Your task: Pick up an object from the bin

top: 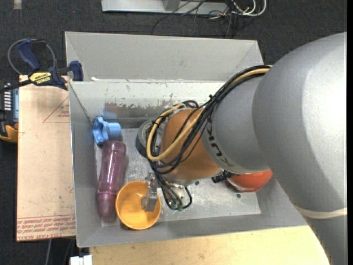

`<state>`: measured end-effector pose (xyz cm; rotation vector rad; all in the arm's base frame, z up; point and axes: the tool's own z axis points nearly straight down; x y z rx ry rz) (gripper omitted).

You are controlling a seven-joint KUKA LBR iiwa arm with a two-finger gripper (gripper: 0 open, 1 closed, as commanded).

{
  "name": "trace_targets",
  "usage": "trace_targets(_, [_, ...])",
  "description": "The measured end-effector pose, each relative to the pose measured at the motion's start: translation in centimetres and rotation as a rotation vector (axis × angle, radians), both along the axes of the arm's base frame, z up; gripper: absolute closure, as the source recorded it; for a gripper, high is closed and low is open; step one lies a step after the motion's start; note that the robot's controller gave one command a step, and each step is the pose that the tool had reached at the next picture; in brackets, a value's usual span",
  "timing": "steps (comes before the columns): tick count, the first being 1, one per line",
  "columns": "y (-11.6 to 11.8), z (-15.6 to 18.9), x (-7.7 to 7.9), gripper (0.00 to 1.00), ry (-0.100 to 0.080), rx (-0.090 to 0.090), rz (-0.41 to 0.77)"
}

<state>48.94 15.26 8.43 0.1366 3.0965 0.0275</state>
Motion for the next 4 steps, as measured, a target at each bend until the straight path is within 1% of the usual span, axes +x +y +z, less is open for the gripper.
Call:
trace_targets(1, [0.0, 0.0, 0.0, 1.0, 0.0, 0.0, -0.001])
trace_targets(2, [-0.3, -1.2, 1.5, 1.0, -0.007, 0.0, 0.035])
trace_targets(3, [-0.5, -0.1, 1.2, 1.0, -0.003, 0.003, -0.01])
trace_targets(4, [-0.3, 10.9, 1.9, 1.0, -0.002, 0.0, 0.034])
